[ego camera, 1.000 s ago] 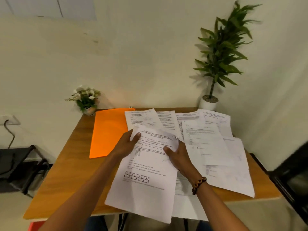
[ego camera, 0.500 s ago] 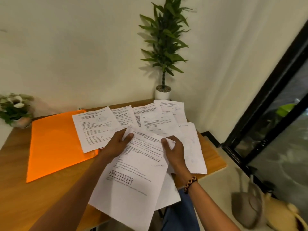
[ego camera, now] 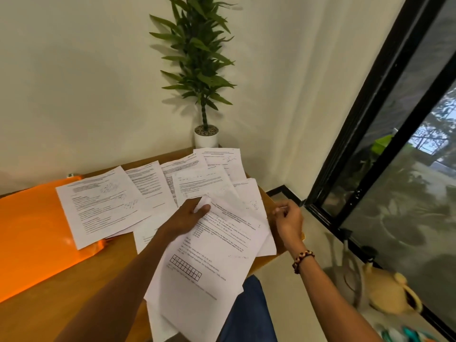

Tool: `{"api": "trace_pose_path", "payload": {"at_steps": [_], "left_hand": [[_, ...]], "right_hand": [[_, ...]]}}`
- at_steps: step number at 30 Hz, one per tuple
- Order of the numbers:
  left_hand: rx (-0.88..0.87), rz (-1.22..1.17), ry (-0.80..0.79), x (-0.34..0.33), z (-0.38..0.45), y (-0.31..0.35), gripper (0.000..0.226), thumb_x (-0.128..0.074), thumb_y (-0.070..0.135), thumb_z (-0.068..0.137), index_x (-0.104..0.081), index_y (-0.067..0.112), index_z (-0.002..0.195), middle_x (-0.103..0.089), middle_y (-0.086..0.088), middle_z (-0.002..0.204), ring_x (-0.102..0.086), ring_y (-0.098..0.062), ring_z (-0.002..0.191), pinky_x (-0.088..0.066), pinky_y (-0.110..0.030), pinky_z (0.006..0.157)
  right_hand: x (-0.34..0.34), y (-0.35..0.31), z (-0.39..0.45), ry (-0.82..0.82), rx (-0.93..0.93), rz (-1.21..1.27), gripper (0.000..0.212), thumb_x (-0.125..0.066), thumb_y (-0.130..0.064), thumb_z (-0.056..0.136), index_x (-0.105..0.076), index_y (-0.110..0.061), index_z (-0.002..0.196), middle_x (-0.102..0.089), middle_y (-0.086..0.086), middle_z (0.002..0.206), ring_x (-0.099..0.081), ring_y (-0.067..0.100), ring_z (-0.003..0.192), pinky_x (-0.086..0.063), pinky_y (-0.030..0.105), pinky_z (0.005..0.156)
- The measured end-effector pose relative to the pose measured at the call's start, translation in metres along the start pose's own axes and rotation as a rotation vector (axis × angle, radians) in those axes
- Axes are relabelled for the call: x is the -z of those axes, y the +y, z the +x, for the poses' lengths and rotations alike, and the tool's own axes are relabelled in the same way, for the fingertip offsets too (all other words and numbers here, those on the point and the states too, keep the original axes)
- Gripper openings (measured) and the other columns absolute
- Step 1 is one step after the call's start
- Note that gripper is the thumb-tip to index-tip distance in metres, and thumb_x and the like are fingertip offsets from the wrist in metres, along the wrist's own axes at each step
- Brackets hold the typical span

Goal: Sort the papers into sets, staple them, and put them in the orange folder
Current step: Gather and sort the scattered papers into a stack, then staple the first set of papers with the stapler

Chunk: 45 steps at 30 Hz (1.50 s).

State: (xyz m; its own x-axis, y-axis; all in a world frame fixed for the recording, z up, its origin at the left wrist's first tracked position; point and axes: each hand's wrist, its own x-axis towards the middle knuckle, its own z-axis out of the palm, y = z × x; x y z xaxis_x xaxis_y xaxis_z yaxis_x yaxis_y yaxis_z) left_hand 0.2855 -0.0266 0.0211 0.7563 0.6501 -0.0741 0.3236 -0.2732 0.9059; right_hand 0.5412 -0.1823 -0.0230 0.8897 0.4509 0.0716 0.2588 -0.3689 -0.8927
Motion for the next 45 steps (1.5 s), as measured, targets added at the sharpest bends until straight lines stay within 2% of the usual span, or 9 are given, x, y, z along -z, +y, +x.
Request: {"api": "trace_pose_path", "payload": {"at_steps": [3, 6, 12, 19, 25, 31, 37, 42, 45], "left_hand": [[0.016, 0.034, -0.013, -0.006, 0.008, -0.002, 0.031, -0.052, 0.043, 0.102, -0.069, 0.022, 0.115, -0.071, 0.013, 0.118, -0.068, -0.004, 0.106, -0.052, -0.022, 0.091], [0.025, 0.073, -0.026, -0.009, 0.011, -0.006, 0.033, -0.051, 0.048, 0.101, -0.068, 0.025, 0.118, -0.070, 0.010, 0.124, -0.065, -0.012, 0.115, -0.050, -0.039, 0.103], [0.045, 0.101, -0.031, -0.014, 0.011, -0.002, 0.035, -0.048, 0.038, 0.104, -0.063, 0.018, 0.129, -0.057, 0.012, 0.135, -0.053, -0.010, 0.122, -0.041, -0.035, 0.106], [0.063, 0.107, -0.044, -0.016, 0.010, -0.005, 0.041, -0.046, 0.037, 0.105, -0.053, 0.015, 0.139, -0.052, 0.010, 0.136, -0.047, -0.006, 0.119, -0.038, -0.029, 0.102], [0.096, 0.059, -0.075, -0.008, 0.007, -0.014, 0.042, -0.050, 0.052, 0.100, -0.061, 0.026, 0.129, -0.065, 0.009, 0.132, -0.060, -0.015, 0.122, -0.046, -0.050, 0.110], [0.109, 0.038, -0.062, -0.009, 0.003, -0.008, 0.037, -0.050, 0.049, 0.100, -0.065, 0.023, 0.122, -0.071, 0.007, 0.122, -0.067, -0.016, 0.112, -0.052, -0.046, 0.103], [0.118, 0.036, -0.065, -0.008, 0.003, -0.009, 0.036, -0.050, 0.051, 0.099, -0.063, 0.027, 0.121, -0.070, 0.008, 0.124, -0.067, -0.015, 0.112, -0.053, -0.046, 0.103], [0.117, 0.045, -0.071, -0.007, 0.006, -0.014, 0.042, -0.050, 0.057, 0.097, -0.062, 0.028, 0.125, -0.067, 0.007, 0.130, -0.065, -0.017, 0.116, -0.051, -0.050, 0.105], [0.125, 0.051, -0.078, -0.006, 0.007, -0.018, 0.049, -0.050, 0.063, 0.094, -0.060, 0.029, 0.128, -0.064, 0.007, 0.134, -0.063, -0.018, 0.119, -0.049, -0.051, 0.106]], "right_hand": [[-0.003, 0.018, 0.013, -0.177, 0.139, -0.259, 0.026, -0.056, 0.003, 0.091, -0.059, -0.022, 0.097, -0.065, 0.000, 0.098, -0.062, 0.018, 0.089, -0.059, 0.038, 0.077], [-0.009, 0.021, 0.020, -0.314, 0.288, -0.403, 0.020, -0.069, -0.022, 0.090, -0.057, -0.024, 0.107, -0.058, -0.003, 0.105, -0.056, 0.016, 0.094, -0.057, 0.034, 0.080], [-0.027, 0.013, 0.025, -0.335, 0.435, -0.636, 0.044, -0.063, -0.054, 0.087, -0.049, -0.028, 0.119, -0.047, -0.001, 0.102, -0.044, 0.015, 0.088, -0.053, 0.035, 0.075], [-0.024, 0.008, 0.027, -0.524, 0.424, -0.557, 0.080, -0.060, -0.075, 0.076, -0.028, -0.041, 0.140, -0.044, -0.003, 0.116, -0.040, 0.020, 0.102, -0.036, 0.039, 0.088], [-0.022, 0.004, 0.010, -0.632, 0.519, -0.579, 0.083, -0.052, -0.075, 0.087, -0.009, -0.044, 0.150, -0.032, 0.000, 0.153, -0.032, 0.026, 0.129, -0.027, 0.048, 0.104], [-0.009, -0.008, -0.011, -0.660, 0.567, -0.468, 0.114, -0.020, -0.092, 0.074, -0.024, -0.012, 0.156, -0.033, 0.014, 0.158, -0.030, 0.038, 0.140, -0.020, 0.055, 0.117], [-0.012, -0.003, -0.009, -0.601, 0.542, -0.325, 0.060, -0.054, -0.057, 0.094, -0.040, -0.026, 0.143, -0.046, 0.008, 0.153, -0.043, 0.032, 0.138, -0.030, 0.059, 0.117], [-0.008, -0.010, 0.001, -0.460, 0.472, -0.194, 0.020, -0.058, -0.030, 0.102, -0.066, -0.012, 0.104, -0.070, 0.005, 0.103, -0.063, 0.027, 0.087, -0.055, 0.050, 0.078], [0.004, -0.012, 0.012, -0.304, 0.278, -0.049, 0.014, -0.064, -0.024, 0.099, -0.068, -0.013, 0.091, -0.067, -0.002, 0.092, -0.061, 0.013, 0.085, -0.052, 0.033, 0.072]]}}
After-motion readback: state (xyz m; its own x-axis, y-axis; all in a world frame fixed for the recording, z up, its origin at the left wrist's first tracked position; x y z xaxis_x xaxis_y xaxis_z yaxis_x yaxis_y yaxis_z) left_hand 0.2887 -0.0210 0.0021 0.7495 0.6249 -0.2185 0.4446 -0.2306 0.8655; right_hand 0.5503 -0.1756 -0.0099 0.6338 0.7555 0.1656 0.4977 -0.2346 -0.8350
